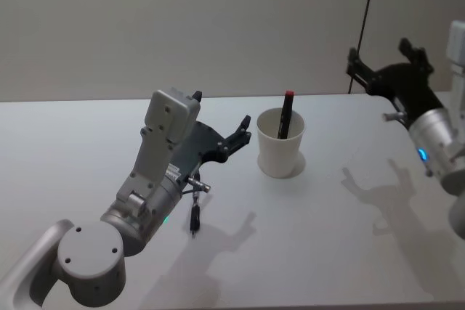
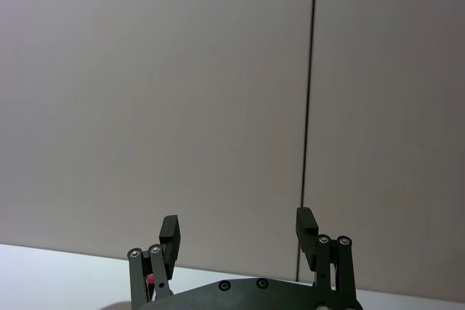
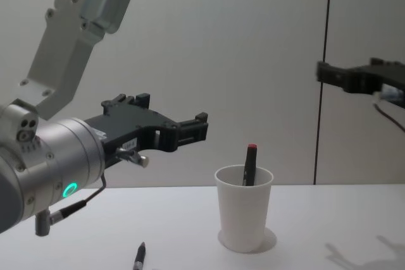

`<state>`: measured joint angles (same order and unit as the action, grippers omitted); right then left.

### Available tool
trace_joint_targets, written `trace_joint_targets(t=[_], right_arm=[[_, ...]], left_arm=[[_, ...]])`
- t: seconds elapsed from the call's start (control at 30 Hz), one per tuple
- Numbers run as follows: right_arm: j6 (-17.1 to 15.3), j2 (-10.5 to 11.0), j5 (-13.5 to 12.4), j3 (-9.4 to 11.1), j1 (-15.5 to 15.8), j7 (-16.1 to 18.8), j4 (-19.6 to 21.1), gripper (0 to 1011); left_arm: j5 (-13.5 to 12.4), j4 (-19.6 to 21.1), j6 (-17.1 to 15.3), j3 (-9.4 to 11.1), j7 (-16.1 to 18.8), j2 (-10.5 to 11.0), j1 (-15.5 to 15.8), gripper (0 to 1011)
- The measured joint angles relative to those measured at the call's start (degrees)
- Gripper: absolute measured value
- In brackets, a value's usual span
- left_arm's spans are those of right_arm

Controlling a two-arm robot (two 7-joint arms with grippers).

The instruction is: Place the pen into the pen holder.

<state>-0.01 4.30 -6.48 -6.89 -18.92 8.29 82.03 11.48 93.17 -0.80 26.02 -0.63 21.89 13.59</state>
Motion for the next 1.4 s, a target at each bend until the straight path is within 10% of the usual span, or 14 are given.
trace_joint_targets(t=[0.87, 1.4], right_arm=[[-2.75, 3.06, -0.99, 2.28, 6.19, -2.8, 5.81, 1001], [-3.05, 3.38, -1.11, 2.54, 6.86, -3.11, 6.46, 1001]], left_arm=[[0.09, 0.01, -0.24, -0.05, -0.01, 0.0, -0.08, 1004], [5.62, 0.15, -6.94, -1.13, 2.48, 0.09, -0.95, 1004]])
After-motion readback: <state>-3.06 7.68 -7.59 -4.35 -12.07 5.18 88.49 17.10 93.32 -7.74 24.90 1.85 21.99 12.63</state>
